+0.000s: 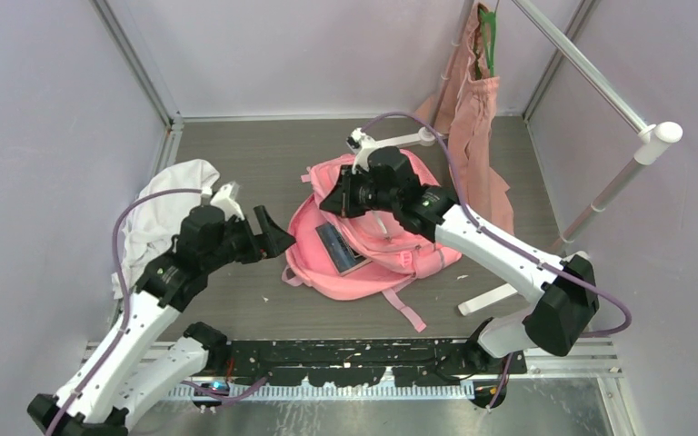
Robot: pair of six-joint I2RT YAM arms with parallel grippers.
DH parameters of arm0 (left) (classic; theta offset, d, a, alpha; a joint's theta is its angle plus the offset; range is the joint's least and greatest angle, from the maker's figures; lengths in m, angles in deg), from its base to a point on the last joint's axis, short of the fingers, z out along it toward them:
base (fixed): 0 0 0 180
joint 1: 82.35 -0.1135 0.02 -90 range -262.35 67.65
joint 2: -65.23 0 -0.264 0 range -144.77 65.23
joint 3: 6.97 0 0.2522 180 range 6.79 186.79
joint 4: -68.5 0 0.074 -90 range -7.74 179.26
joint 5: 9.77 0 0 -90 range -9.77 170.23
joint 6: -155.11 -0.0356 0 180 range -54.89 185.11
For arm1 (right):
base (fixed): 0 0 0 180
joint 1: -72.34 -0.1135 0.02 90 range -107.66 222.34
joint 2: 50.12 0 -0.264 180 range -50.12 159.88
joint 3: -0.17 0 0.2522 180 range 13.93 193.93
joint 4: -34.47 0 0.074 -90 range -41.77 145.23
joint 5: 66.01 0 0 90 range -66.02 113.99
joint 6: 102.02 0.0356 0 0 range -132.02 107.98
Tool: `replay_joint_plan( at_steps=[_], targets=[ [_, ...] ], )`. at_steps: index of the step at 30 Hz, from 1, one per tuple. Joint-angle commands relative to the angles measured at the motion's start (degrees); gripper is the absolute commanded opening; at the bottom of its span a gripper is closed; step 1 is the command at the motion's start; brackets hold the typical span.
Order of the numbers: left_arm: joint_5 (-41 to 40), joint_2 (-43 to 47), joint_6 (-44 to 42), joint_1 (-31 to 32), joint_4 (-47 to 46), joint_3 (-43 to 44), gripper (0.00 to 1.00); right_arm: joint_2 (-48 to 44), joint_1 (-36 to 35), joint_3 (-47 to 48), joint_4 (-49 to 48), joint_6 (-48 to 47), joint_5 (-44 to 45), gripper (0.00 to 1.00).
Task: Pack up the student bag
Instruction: Place the book in the student bag, then adjust the student bag at the center of the board.
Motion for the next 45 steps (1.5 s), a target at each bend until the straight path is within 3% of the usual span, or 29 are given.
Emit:
replay_joint_plan(
  at_steps=[1,3,4,5,7,14,16,20,25,32,36,39,42,45],
  targets=[
    [-8.4,6.4,-1.1,-0.9,6.4,-0.8,0.85,-0.4,-1.8,-4.0,-7.0,2.0,0.2,0.10],
    [-8.8,9.1,-0.7,-0.9,6.4,-0.6,0.84,1.3,-1.7,-4.3,-2.2,1.4,0.5,0.59],
    [-10.4,10.4,-0.6,-0.9,6.2,-0.7,0.84,1.5,-1.7,-4.3,0.5,1.0,1.0,0.78],
    [-11.6,11.5,-0.8,-0.9,5.9,-0.8,0.84,1.1,-1.6,-4.8,3.1,0.3,1.6,0.88],
    [-12.6,12.3,-2.6,-0.9,6.1,-0.3,0.85,-1.4,-1.6,-6.4,5.1,-1.3,3.9,0.98],
    [-11.4,-1.8,-8.2,-0.9,9.0,6.2,0.87,-11.8,0.2,-10.9,10.8,-0.7,27.0,1.00],
    [-10.9,-6.2,-8.5,-0.9,7.6,7.7,0.86,-14.0,2.1,-13.4,11.2,1.4,29.5,1.00],
    [-9.6,-15.7,-9.3,-0.9,0.4,8.7,0.85,-15.5,8.2,-17.0,13.3,3.6,24.6,1.00],
    [6.4,-29.3,-9.5,-0.9,-7.1,11.9,0.78,-13.3,13.7,-18.7,15.9,5.2,16.0,1.00],
    [6.3,-40.6,-11.7,-1.5,-7.2,12.2,0.75,-10.8,13.8,-26.0,10.9,10.0,13.7,1.00],
    [7.9,-42.9,-11.2,-1.6,-9.3,8.7,0.74,-6.3,13.8,-27.1,7.1,10.9,10.4,1.00],
    [10.5,-42.5,-8.8,-1.6,-12.0,3.7,0.67,-1.4,13.7,-24.9,6.2,9.6,9.0,1.00],
    [14.5,-38.2,-4.4,-0.8,-14.6,-2.8,0.61,4.1,13.8,-21.0,6.9,7.5,8.1,1.00],
    [12.2,-30.9,0.1,4.1,-15.3,-8.8,0.62,8.7,13.8,-17.2,6.4,6.2,7.5,1.00]
  ],
)
